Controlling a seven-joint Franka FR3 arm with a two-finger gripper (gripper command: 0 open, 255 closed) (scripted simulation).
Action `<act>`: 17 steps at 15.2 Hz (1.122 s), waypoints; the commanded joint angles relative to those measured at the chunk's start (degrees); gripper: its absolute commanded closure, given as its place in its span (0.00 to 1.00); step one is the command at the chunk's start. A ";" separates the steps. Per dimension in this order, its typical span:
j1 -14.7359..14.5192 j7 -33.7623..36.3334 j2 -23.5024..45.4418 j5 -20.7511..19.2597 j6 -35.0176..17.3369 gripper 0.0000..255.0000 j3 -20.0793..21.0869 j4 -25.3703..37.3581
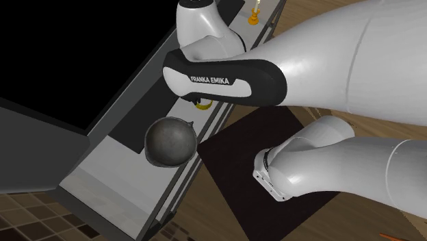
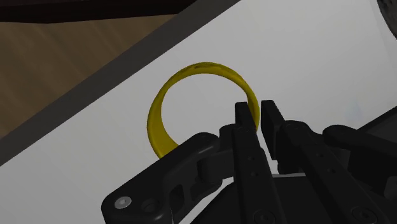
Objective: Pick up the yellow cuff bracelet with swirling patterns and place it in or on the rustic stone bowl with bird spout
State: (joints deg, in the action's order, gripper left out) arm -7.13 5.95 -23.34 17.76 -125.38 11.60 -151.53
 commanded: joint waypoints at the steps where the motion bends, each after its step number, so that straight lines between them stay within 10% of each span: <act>1: 0.12 0.25 -0.98 -0.30 1.86 1.00 -0.21 0.86; 17: 0.65 2.45 -6.32 -2.11 15.60 1.00 -1.53 9.39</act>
State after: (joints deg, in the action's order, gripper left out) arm -6.52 8.34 -29.17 15.75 -110.73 10.22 -142.57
